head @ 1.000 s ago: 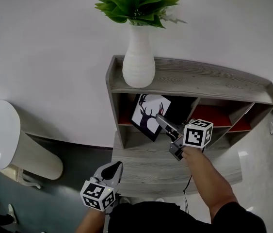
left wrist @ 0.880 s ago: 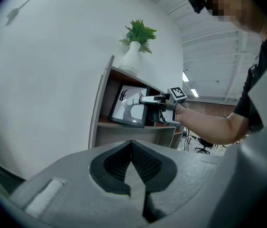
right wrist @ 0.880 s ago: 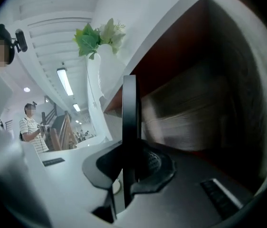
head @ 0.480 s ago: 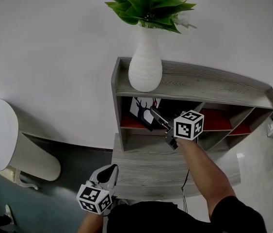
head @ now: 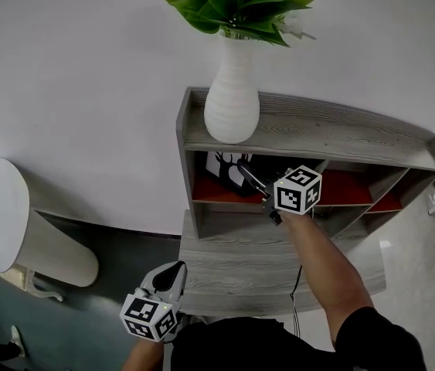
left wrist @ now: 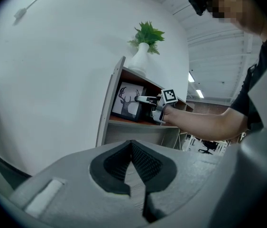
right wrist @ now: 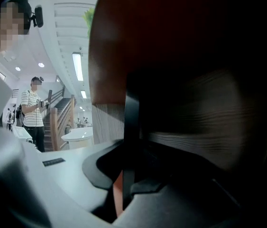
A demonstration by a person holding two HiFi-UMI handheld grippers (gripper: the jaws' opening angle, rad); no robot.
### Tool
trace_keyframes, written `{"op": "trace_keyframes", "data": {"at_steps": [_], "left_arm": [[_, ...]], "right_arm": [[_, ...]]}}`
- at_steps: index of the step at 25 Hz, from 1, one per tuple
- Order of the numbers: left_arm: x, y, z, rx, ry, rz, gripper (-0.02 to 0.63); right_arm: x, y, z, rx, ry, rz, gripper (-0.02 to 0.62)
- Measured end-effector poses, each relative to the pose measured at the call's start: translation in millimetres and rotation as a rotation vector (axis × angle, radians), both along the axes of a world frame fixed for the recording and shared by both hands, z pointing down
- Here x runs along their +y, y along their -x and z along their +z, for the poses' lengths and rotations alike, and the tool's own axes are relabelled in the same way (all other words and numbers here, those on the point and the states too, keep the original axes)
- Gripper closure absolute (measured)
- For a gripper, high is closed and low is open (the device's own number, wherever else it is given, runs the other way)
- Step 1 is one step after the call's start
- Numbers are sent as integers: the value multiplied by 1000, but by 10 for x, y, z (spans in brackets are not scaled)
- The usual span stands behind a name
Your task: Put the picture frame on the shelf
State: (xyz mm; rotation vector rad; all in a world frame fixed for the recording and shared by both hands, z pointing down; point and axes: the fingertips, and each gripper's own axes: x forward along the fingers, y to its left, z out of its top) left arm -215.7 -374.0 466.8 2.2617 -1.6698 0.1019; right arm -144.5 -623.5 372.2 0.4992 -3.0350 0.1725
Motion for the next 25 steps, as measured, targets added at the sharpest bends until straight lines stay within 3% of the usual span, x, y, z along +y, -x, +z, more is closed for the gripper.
{"op": "trace_keyframes", "data": {"at_steps": [4,8,11,19,25], "left_arm": [[-13,-17,-8,-4,4,9,597],[-9,-9,-14,-3,3,10,597],[13,-12,0,-4,6,10,597],[12,-17,21,-7,12,14,597],[-24,-84,5,-9,9,33,597]], "right_arm": [[-80,-28,12,29,8,4,546],[-207,-75,-4,-12,24,40,546],[-238,-122,9,-21,-4,120,522],[-125,-398,200,63,-96,345,459],[-79,-471,242,41,-42,383,511]]}}
